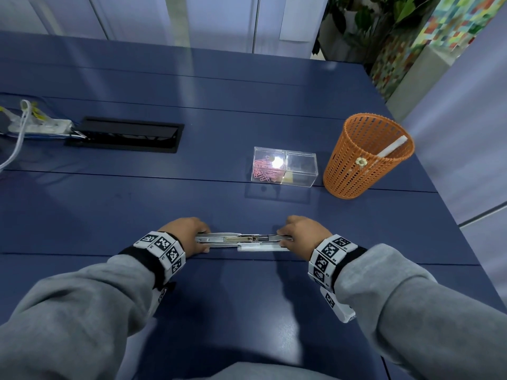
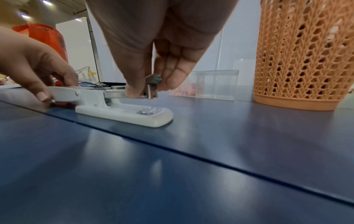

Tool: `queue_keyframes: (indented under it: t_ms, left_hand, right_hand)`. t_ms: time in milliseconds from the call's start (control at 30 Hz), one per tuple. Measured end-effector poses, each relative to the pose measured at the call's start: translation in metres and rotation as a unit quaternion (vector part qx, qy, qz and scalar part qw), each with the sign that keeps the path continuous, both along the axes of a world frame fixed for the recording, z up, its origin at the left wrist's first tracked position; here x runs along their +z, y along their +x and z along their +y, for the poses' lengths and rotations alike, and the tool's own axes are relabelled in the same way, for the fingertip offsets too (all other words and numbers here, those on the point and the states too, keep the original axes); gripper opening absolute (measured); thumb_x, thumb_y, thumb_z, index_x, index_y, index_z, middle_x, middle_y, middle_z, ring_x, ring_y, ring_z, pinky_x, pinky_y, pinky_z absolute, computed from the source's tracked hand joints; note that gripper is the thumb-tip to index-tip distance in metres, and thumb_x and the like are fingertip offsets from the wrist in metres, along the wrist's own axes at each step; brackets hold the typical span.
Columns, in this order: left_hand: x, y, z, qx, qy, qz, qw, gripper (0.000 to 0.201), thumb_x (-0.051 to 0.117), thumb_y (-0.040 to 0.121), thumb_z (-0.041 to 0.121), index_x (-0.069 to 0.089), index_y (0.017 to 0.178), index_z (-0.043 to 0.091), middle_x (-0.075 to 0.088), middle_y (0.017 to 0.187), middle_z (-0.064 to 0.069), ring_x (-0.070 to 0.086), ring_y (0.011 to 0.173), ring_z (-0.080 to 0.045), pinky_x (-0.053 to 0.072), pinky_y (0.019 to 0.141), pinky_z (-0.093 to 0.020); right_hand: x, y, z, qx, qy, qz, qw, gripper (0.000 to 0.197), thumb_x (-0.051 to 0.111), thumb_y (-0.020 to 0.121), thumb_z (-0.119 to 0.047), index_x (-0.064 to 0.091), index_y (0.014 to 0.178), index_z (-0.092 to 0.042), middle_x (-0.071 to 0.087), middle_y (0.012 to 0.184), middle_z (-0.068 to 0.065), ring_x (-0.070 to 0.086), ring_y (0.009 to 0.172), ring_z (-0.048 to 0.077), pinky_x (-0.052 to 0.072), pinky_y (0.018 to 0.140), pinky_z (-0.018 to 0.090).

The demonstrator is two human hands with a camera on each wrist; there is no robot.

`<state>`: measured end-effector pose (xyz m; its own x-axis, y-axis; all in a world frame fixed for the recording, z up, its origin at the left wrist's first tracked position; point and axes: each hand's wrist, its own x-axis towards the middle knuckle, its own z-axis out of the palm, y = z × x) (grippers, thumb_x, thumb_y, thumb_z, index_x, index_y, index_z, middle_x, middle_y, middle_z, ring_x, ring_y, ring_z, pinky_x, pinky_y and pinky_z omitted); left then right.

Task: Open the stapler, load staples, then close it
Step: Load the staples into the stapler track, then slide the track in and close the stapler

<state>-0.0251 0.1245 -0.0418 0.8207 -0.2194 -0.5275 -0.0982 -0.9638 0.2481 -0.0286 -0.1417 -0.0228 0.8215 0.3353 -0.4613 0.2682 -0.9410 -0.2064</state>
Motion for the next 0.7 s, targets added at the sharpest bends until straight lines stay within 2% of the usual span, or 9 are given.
queue_keyframes:
  t_ms: [67, 167, 267, 533, 700]
  left_hand:
    - [0.001, 0.001, -0.001, -0.006, 0.001, 0.000, 1.000, 0.033, 0.066, 0.082, 0.035, 0.062, 0.114, 0.024, 0.061, 0.118, 0.001, 0.057, 0.107, -0.020, 0.047, 0.093, -0.033]
    - [0.004, 0.004, -0.003, -0.014, 0.004, -0.006, 1.000, 0.035, 0.065, 0.082, 0.036, 0.062, 0.115, 0.026, 0.060, 0.120, 0.002, 0.056, 0.109, -0.020, 0.048, 0.096, -0.036]
    - [0.005, 0.005, -0.003, -0.021, 0.006, -0.009, 1.000, 0.035, 0.065, 0.083, 0.036, 0.062, 0.116, 0.026, 0.059, 0.120, 0.003, 0.056, 0.110, -0.019, 0.048, 0.094, -0.034]
    - [0.005, 0.002, -0.002, -0.012, -0.003, -0.013, 1.000, 0.036, 0.066, 0.083, 0.035, 0.061, 0.117, 0.027, 0.059, 0.120, 0.003, 0.056, 0.110, -0.019, 0.045, 0.092, -0.031]
    - [0.011, 0.001, -0.002, -0.004, -0.021, -0.023, 1.000, 0.033, 0.067, 0.082, 0.033, 0.063, 0.114, 0.026, 0.061, 0.118, 0.003, 0.057, 0.107, -0.018, 0.046, 0.092, -0.031]
  right_hand:
    - [0.003, 0.000, 0.002, 0.008, 0.004, -0.010, 1.000, 0.027, 0.050, 0.091, -0.024, 0.063, 0.109, -0.008, 0.053, 0.111, 0.011, 0.053, 0.106, 0.029, 0.045, 0.085, 0.036]
    - [0.005, 0.000, 0.008, 0.026, 0.010, -0.014, 1.000, 0.026, 0.047, 0.091, -0.016, 0.059, 0.112, -0.008, 0.054, 0.105, 0.009, 0.053, 0.107, 0.029, 0.043, 0.083, 0.033]
    - [0.003, -0.001, 0.010, 0.018, 0.042, -0.019, 0.999, 0.031, 0.044, 0.091, -0.012, 0.061, 0.116, -0.013, 0.060, 0.115, 0.009, 0.053, 0.111, 0.027, 0.044, 0.090, 0.034]
    - [-0.002, -0.007, 0.001, -0.007, 0.059, -0.024, 0.998, 0.034, 0.045, 0.093, -0.015, 0.059, 0.123, -0.021, 0.062, 0.123, 0.003, 0.052, 0.117, 0.021, 0.040, 0.098, 0.029]
    - [-0.004, -0.009, -0.007, -0.072, 0.082, -0.019, 0.994, 0.038, 0.053, 0.091, -0.020, 0.053, 0.129, -0.021, 0.060, 0.131, 0.002, 0.054, 0.119, 0.021, 0.040, 0.100, 0.028]
